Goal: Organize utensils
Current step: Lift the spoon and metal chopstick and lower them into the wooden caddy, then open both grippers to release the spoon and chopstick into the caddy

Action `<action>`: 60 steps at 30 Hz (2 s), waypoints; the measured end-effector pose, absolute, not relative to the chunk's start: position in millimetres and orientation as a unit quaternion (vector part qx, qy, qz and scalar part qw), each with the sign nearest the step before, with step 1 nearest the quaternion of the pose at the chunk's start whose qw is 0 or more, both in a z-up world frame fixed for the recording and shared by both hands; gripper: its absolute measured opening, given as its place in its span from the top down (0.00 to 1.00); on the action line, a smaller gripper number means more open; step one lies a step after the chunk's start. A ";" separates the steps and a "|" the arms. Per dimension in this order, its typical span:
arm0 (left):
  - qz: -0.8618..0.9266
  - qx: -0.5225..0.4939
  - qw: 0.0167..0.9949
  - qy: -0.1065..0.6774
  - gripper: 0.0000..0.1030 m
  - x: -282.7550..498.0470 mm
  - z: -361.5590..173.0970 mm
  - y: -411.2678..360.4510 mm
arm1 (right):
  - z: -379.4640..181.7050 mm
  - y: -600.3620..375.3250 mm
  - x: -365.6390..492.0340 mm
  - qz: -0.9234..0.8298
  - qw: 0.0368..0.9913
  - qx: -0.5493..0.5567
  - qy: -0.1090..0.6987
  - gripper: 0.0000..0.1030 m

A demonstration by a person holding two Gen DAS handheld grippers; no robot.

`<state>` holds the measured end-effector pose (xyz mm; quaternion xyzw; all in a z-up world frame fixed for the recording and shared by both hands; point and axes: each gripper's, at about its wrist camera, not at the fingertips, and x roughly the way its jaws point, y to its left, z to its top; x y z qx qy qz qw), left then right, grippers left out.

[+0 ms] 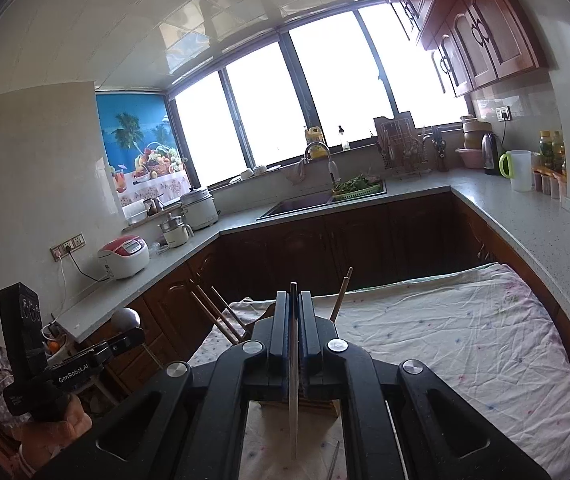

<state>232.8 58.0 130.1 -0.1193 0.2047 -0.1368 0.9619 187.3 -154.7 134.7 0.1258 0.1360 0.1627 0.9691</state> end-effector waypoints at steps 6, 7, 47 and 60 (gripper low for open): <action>-0.119 -0.117 0.969 0.182 0.97 256.8 137.4 63.1 | 147.5 -153.6 211.6 0.158 0.972 0.135 0.112 0.96; -0.114 -0.119 0.970 0.178 0.97 261.0 137.0 64.3 | 148.9 -153.6 214.9 0.157 0.972 0.137 0.107 0.96; -0.110 -0.105 0.964 0.220 0.97 320.7 50.8 23.0 | 79.9 -137.4 285.1 0.115 0.971 0.156 0.137 0.96; -0.109 -0.114 0.954 0.256 0.97 328.6 39.9 21.9 | 65.0 -140.5 294.7 0.115 0.965 0.165 0.168 0.96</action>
